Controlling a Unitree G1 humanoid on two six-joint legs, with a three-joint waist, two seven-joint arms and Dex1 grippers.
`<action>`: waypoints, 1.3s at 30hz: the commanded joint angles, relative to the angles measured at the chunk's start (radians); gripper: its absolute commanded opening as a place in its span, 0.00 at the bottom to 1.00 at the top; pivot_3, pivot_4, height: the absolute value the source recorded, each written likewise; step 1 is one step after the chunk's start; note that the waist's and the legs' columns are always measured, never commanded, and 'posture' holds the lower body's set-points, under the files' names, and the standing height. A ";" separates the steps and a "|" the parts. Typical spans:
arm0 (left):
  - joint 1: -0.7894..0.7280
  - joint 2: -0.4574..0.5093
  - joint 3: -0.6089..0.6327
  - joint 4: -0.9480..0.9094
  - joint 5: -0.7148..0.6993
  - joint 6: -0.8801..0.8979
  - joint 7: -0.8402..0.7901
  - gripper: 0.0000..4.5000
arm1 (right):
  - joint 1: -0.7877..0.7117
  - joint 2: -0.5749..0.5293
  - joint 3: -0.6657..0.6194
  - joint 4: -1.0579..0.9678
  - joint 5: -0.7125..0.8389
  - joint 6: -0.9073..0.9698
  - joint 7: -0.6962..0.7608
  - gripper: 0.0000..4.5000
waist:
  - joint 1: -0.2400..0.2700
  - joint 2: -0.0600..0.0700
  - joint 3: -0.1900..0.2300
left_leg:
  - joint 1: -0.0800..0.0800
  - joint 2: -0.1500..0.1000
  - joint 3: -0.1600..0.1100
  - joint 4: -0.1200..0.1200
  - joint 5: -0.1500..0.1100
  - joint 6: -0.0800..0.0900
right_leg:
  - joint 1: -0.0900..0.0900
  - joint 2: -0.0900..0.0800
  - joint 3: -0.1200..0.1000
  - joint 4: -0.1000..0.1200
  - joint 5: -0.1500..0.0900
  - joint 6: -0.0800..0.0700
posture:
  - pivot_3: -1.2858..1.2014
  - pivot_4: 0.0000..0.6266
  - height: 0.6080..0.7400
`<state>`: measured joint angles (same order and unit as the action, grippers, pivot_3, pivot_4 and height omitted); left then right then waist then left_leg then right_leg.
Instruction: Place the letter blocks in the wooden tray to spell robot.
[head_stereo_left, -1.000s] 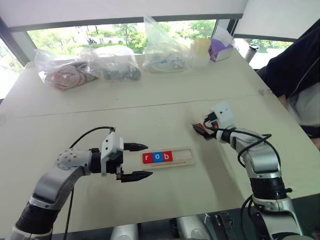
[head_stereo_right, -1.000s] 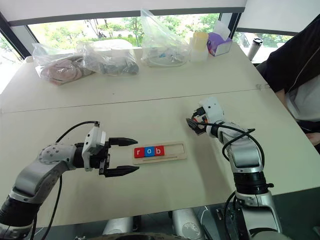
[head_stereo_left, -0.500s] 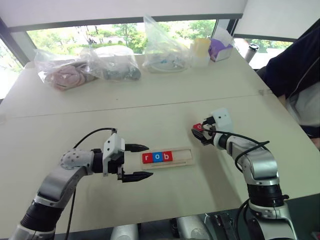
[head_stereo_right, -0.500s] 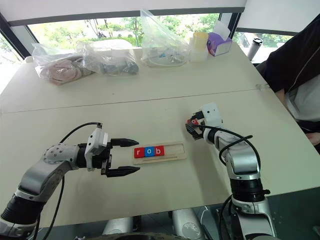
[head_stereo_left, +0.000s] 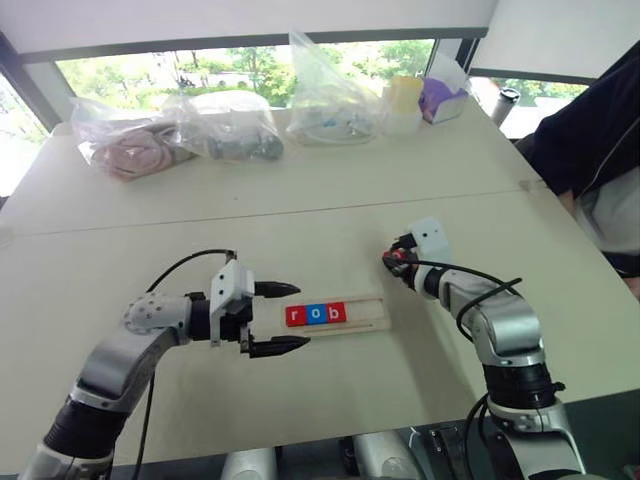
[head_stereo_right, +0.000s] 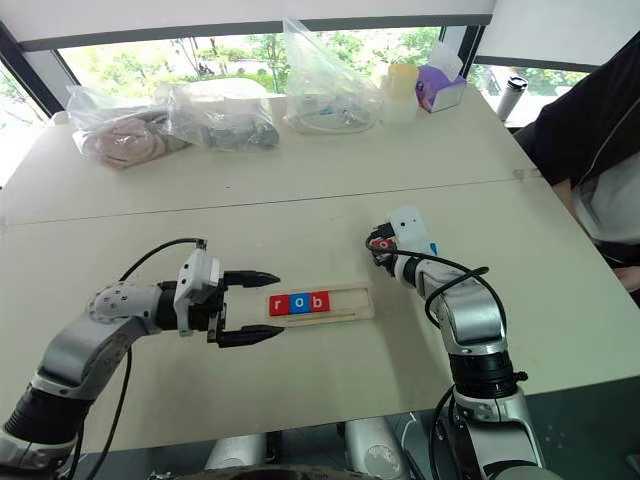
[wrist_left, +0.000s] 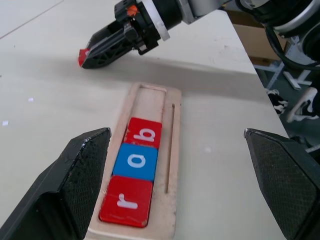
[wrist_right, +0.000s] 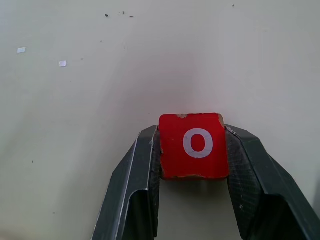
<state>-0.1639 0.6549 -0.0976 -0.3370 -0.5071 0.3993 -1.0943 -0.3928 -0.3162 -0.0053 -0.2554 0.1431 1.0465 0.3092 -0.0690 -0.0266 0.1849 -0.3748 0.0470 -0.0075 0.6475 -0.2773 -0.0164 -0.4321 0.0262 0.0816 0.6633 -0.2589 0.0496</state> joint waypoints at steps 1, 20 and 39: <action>-0.019 -0.002 0.006 -0.057 -0.035 0.036 0.016 1.00 | 0.024 -0.007 -0.049 -0.195 0.017 0.109 -0.035 0.26 | 0.000 0.000 0.000 | 0.000 0.000 0.000 0.000 0.000 0.000 | 0.000 0.000 0.000 0.000 0.000 0.001 | 0.52 0.24 1.00; -0.016 -0.016 -0.019 0.013 -0.024 -0.017 -0.060 1.00 | 0.296 0.131 -0.167 -0.628 -0.002 0.461 -0.175 0.26 | -0.001 0.000 0.000 | -0.001 0.000 0.000 -0.002 0.000 -0.001 | -0.002 -0.001 0.000 -0.001 -0.002 -0.002 | 0.52 0.24 1.00; -0.004 -0.040 -0.024 0.108 0.023 -0.128 -0.108 1.00 | 0.337 -0.543 -0.135 -0.386 0.136 -0.214 0.499 0.99 | 0.000 0.001 0.003 | -0.001 -0.002 0.001 -0.002 0.000 0.000 | -0.001 -0.002 0.000 -0.005 -0.002 -0.001 | 0.52 0.24 1.00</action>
<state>-0.1607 0.6183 -0.1262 -0.2283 -0.4869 0.2903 -1.1974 -0.0719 -0.8089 -0.1221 -0.7171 0.2773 1.0442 0.6574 -0.0691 -0.0259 0.1877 -0.3758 0.0448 -0.0065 0.6455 -0.2773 -0.0167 -0.4325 0.0240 0.0814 0.6578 -0.2610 0.0484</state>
